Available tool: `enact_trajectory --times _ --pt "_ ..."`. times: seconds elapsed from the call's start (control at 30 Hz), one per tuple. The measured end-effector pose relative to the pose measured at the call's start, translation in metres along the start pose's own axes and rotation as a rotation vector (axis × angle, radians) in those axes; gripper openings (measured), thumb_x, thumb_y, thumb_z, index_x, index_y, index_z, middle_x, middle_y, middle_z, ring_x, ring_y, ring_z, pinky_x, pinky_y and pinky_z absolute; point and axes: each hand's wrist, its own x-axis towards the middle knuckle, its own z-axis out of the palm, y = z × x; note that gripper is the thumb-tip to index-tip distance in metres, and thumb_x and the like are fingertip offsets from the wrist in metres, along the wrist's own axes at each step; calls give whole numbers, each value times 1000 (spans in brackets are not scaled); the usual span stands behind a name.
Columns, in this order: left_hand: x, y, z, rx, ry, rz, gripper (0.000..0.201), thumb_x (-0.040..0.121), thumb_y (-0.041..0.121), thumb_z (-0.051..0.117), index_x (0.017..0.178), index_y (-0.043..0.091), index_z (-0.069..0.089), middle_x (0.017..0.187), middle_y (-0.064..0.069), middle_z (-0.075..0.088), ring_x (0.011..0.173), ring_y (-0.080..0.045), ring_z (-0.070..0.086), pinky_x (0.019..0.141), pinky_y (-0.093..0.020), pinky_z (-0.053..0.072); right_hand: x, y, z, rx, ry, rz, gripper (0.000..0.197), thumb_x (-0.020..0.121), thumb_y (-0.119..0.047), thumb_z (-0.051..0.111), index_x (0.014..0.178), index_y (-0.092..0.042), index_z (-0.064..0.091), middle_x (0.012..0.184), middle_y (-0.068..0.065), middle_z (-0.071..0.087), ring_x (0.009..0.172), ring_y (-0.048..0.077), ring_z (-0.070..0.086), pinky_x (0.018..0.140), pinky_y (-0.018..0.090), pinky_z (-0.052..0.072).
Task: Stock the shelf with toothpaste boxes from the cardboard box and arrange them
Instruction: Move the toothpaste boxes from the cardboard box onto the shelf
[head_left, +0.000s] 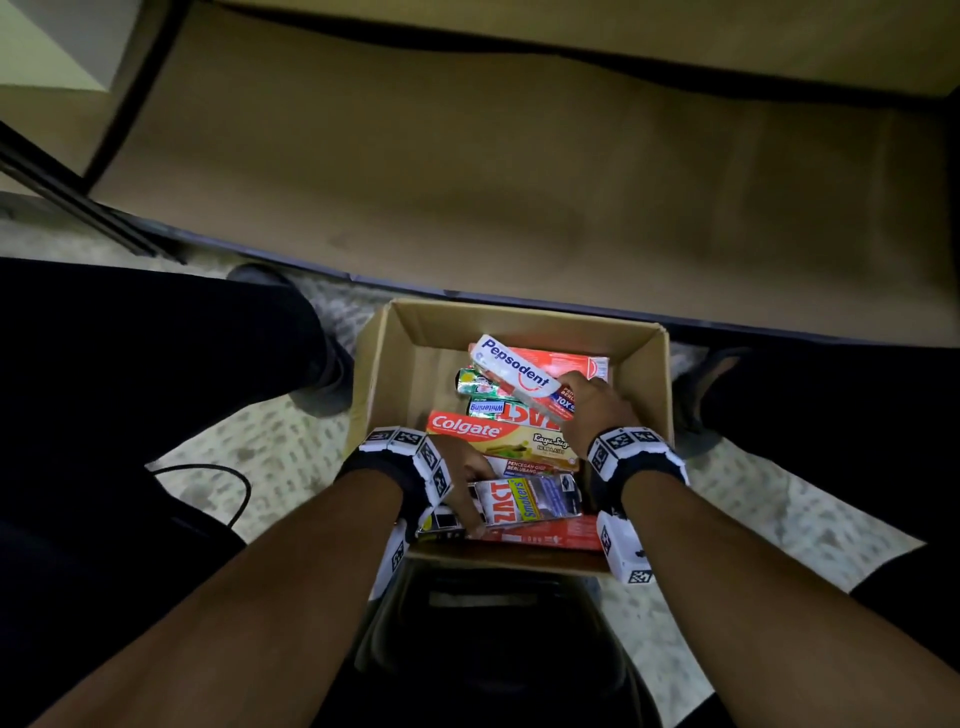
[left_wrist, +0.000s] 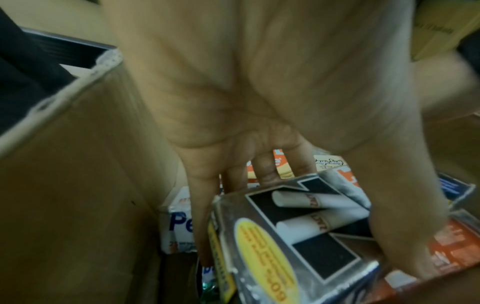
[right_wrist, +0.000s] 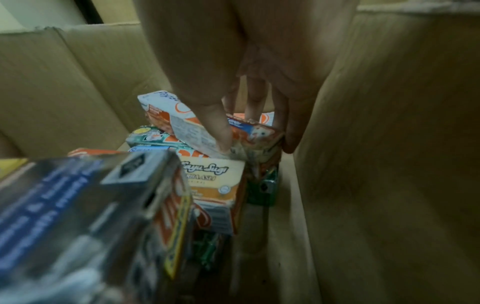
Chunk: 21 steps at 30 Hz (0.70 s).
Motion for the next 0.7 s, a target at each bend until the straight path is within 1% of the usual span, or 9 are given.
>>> enact_trajectory --times 0.1,0.2,0.37,0.43,0.5,0.53,0.6,0.67,0.7 --pt "-1 -1 1 21 106 -31 57 60 62 80 110 39 66 110 10 71 101 -19 67 90 -43 55 -3 2 -6 -19 0 18 55 86 -12 64 137 -25 49 126 10 58 113 31 60 92 36 51" --pt "-5 -3 1 62 163 -61 55 65 60 79 109 28 70 108 -3 71 99 -26 66 85 -40 55 -10 5 -12 -28 2 41 51 85 -15 63 133 -28 51 125 10 61 109 34 63 90 38 54" --pt "-22 -9 2 -32 259 -108 48 57 62 81 96 35 74 90 3 73 84 -21 68 77 -34 57 -28 2 -19 0 15 77 45 85 -52 66 123 -31 55 118 2 68 102 30 67 82 33 54" --pt "-20 -15 -2 -29 285 -163 55 55 60 83 100 29 74 100 0 74 90 -22 69 78 -32 57 -36 1 -20 15 -11 97 46 85 -51 67 124 -28 56 122 2 67 107 29 66 86 32 53" --pt "-15 -19 -7 -2 263 -222 47 71 41 84 110 17 71 113 -8 71 93 -23 68 66 -14 52 -43 -1 -21 37 -45 124 51 84 -47 68 127 -22 55 123 6 65 110 30 65 90 33 53" --pt "-11 -22 -9 -7 279 -242 41 77 32 82 112 13 70 114 -10 71 91 -22 67 60 -11 48 -47 -3 -21 47 -61 133 53 83 -46 67 127 -19 56 124 8 65 110 31 64 90 34 53" --pt "-8 -22 -10 -59 400 -287 34 79 34 79 105 17 66 103 -4 70 87 -19 63 64 -19 47 -53 -7 -20 55 -107 145 53 77 -44 60 122 -17 58 123 10 65 108 32 64 91 37 53" --pt "-9 -17 -6 -41 544 -351 40 77 43 78 100 22 52 97 0 58 89 -18 57 73 -26 41 -56 -8 -15 69 -152 149 51 74 -40 59 117 -14 58 121 12 65 105 33 64 90 39 55" --pt "-7 -15 -5 -35 581 -373 44 76 45 77 99 21 49 99 -1 58 93 -20 59 75 -27 41 -56 -8 -12 91 -171 152 47 75 -36 62 116 -12 58 118 12 66 101 32 65 88 38 56"
